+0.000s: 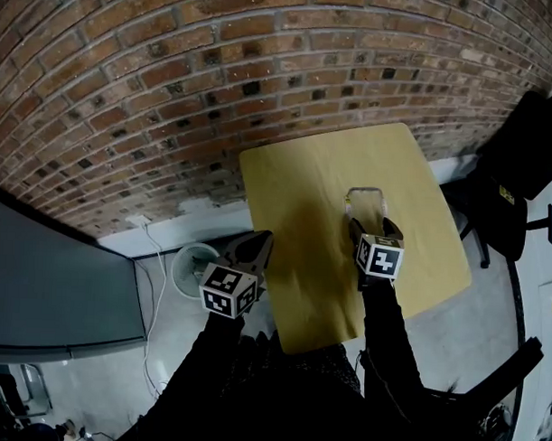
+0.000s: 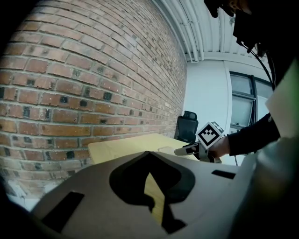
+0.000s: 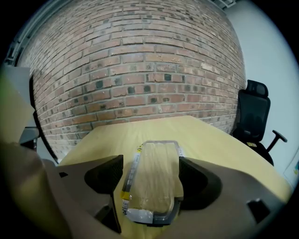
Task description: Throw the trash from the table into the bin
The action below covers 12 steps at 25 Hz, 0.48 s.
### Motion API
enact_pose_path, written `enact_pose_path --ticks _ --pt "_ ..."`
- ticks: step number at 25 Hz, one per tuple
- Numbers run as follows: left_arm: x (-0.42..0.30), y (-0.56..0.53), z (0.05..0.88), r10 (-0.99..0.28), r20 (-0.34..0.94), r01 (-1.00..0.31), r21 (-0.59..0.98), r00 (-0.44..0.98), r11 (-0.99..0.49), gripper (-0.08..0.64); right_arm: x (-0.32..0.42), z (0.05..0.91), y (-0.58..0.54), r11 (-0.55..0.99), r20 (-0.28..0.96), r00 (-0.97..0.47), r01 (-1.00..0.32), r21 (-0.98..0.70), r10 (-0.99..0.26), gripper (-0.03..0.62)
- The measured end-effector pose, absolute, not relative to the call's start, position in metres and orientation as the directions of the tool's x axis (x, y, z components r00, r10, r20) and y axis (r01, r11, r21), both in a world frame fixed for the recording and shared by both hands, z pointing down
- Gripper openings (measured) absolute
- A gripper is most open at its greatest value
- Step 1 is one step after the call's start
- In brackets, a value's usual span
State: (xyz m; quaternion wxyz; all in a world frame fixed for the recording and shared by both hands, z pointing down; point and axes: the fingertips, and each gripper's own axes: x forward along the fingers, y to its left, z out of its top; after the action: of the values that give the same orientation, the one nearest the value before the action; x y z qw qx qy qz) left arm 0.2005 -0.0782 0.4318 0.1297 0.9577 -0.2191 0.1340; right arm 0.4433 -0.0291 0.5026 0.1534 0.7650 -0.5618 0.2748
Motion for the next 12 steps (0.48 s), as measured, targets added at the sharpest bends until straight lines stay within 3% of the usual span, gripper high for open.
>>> enact_pose_path --ticks 6,12 --pt "0.202 -0.080 0.436 -0.388 0.320 -0.459 0.189 0.865 -0.868 0.005 0.448 0.528 -0.035 -0.347 0.663 0.219 -0.936 -0.065 -0.715 0.356" --pt "0.198 -0.084 0.439 -0.399 0.324 -0.474 0.195 0.858 -0.859 0.005 0.450 0.536 -0.031 -0.307 0.677 0.273 -0.949 0.073 -0.683 0.354"
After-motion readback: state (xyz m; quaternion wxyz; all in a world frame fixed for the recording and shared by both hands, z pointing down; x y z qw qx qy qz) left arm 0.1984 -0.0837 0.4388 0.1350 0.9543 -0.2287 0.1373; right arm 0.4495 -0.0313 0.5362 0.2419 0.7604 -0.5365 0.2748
